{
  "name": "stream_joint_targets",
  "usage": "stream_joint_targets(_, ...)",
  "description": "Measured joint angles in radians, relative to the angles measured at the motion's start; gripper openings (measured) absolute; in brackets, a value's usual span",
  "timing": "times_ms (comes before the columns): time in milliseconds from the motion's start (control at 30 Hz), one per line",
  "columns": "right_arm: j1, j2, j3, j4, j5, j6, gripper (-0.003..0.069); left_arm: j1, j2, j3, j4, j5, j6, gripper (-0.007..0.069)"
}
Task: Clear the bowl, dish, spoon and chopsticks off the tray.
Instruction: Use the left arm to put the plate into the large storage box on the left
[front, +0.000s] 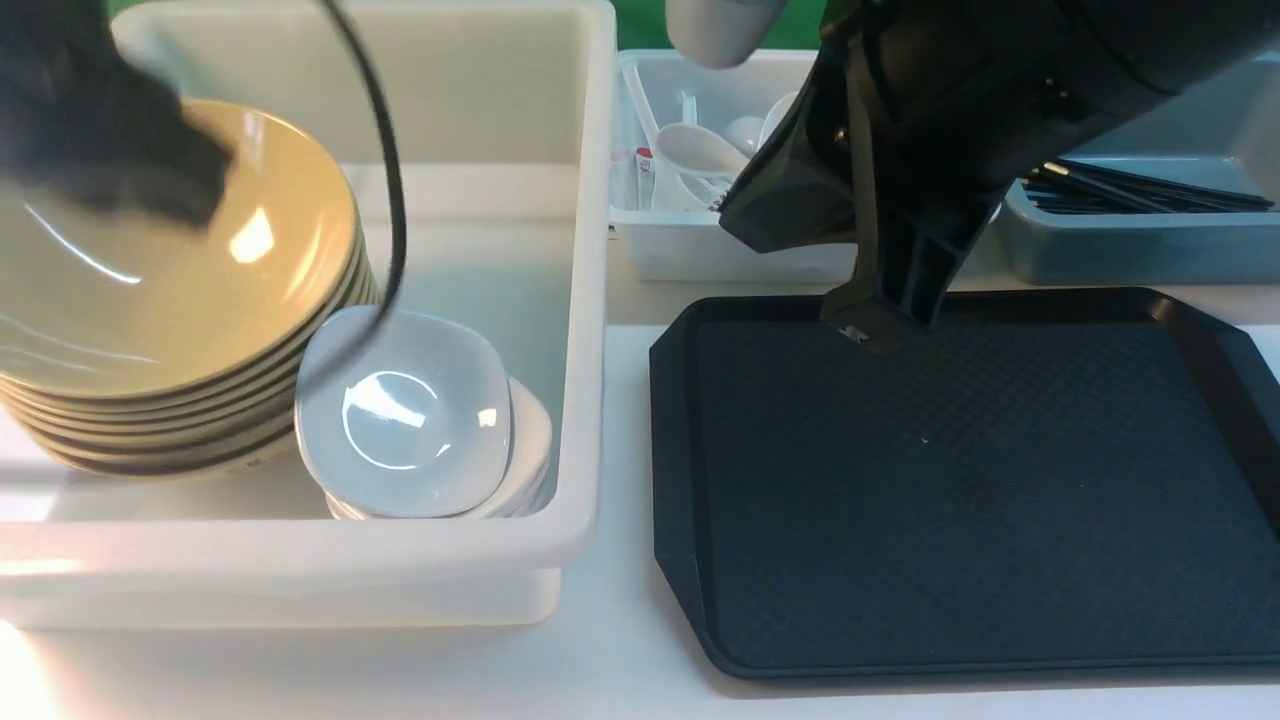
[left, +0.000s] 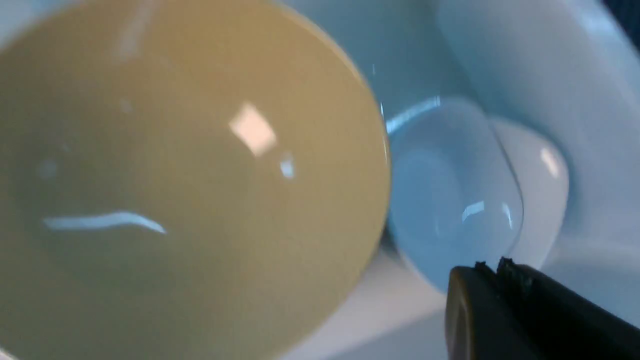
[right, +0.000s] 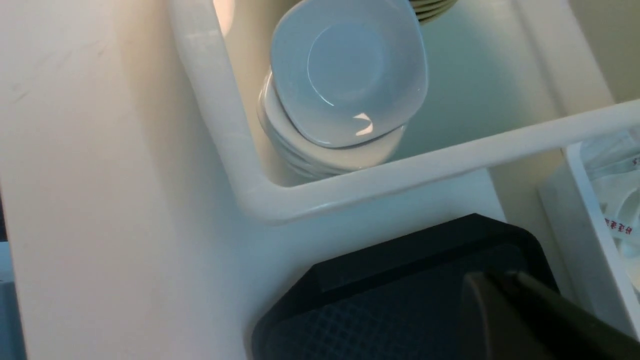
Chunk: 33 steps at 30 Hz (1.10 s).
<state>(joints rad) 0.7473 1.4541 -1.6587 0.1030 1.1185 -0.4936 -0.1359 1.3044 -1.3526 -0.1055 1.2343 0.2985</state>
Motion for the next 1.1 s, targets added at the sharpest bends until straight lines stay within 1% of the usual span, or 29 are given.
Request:
stream_joint_targets(33, 0.000, 0.000, 0.000, 0.000, -0.006, 0.000, 0.0045, 0.000, -0.008, 0.114, -0.001, -0.033, -0.002, -0.0003)
stream_joint_targets(67, 0.000, 0.000, 0.000, 0.000, -0.007, 0.000, 0.0045, 0.000, -0.008, 0.114, -0.001, -0.040, -0.002, -0.0004)
stream_joint_targets(133, 0.000, 0.000, 0.000, -0.002, -0.016, 0.000, 0.0045, 0.000, -0.008, 0.277, -0.001, -0.145, -0.017, -0.0009)
stream_joint_targets(233, 0.000, 0.000, 0.000, -0.003, -0.017, 0.000, 0.0045, 0.000, -0.008, 0.335, -0.001, -0.207, -0.026, -0.0009)
stream_joint_targets(300, 0.000, 0.000, 0.000, -0.003, -0.017, 0.000, 0.0045, 0.000, -0.008, 0.375, -0.001, -0.278, -0.031, -0.0009)
stream_joint_targets(367, 0.000, 0.000, 0.000, -0.003, -0.017, 0.000, 0.0045, 0.000, -0.008, 0.384, -0.001, -0.342, -0.041, -0.0009)
stream_joint_targets(400, 0.000, 0.000, 0.000, -0.003, -0.017, 0.000, 0.0045, 0.000, -0.008, 0.384, -0.001, -0.342, -0.041, -0.0009)
stream_joint_targets(433, 0.000, 0.000, 0.000, -0.003, -0.017, 0.000, 0.0045, 0.000, -0.008, 0.384, -0.001, -0.380, -0.050, -0.0009)
stream_joint_targets(533, 0.000, 0.000, 0.000, -0.003, -0.011, 0.000, 0.0045, 0.000, 0.010, 0.384, -0.003, -0.431, -0.074, -0.0009)
stream_joint_targets(733, 0.000, 0.000, 0.000, -0.003, 0.018, 0.000, 0.0045, 0.000, 0.128, 0.384, -0.009, -0.451, -0.096, -0.0009)
stream_joint_targets(833, 0.000, 0.000, 0.000, -0.003, 0.020, 0.001, 0.0045, -0.004, 0.148, 0.384, -0.021, -0.452, -0.096, -0.0009)
stream_joint_targets(1033, 0.000, 0.000, 0.000, -0.003, 0.021, 0.002, 0.0045, -0.090, 0.151, 0.376, -0.020, -0.488, -0.096, -0.0009)
stream_joint_targets(1100, 0.000, 0.000, 0.000, -0.005, 0.021, 0.002, 0.0045, -0.146, 0.151, 0.340, -0.012, -0.473, -0.096, -0.0009)
